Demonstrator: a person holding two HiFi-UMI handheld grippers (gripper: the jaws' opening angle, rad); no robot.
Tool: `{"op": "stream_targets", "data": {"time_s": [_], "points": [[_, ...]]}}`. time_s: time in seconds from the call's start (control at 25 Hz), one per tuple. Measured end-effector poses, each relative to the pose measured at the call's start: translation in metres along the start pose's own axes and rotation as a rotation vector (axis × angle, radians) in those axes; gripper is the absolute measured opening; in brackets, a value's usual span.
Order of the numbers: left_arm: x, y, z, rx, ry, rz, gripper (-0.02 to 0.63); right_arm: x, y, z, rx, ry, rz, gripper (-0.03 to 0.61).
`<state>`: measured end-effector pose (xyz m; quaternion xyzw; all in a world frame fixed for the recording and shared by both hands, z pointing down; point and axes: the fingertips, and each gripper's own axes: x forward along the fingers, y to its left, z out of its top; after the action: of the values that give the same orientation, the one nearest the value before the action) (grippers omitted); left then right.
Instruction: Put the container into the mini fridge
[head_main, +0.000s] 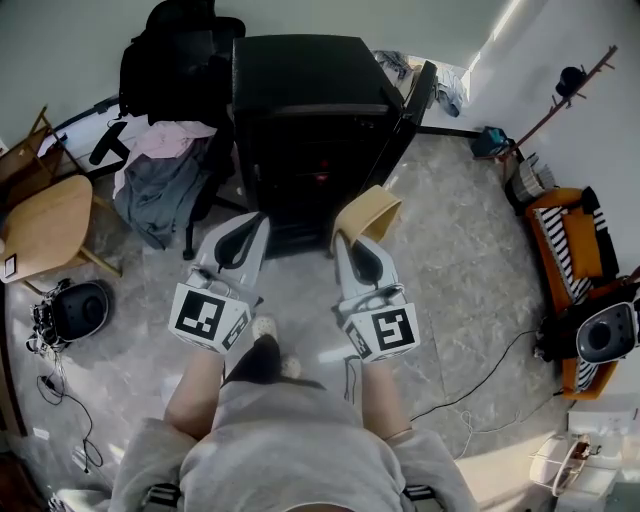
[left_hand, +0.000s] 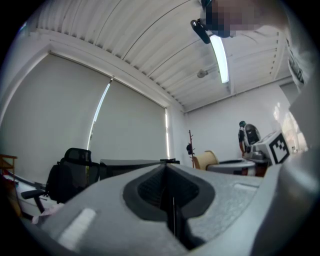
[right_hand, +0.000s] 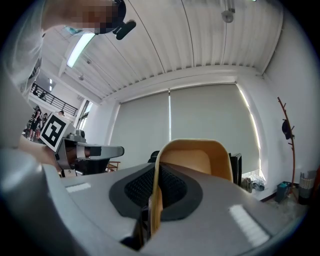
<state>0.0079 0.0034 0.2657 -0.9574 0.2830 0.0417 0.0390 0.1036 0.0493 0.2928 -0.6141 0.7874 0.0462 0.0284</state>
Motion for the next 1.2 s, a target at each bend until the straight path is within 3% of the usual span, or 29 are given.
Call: {"op": "stream_targets", "data": {"time_s": [0.76, 1.2], "points": [[0.071, 0.08, -0.02, -0.008, 0.008, 0.001, 0.002, 0.096, -0.042, -0.02, -0.007, 0.032, 0.002, 0.005], [0.106, 0.137, -0.05, -0.014, 0.041, 0.018, 0.002, 0.161, -0.058, -0.06, -0.005, 0.104, 0.026, 0.005]]}}
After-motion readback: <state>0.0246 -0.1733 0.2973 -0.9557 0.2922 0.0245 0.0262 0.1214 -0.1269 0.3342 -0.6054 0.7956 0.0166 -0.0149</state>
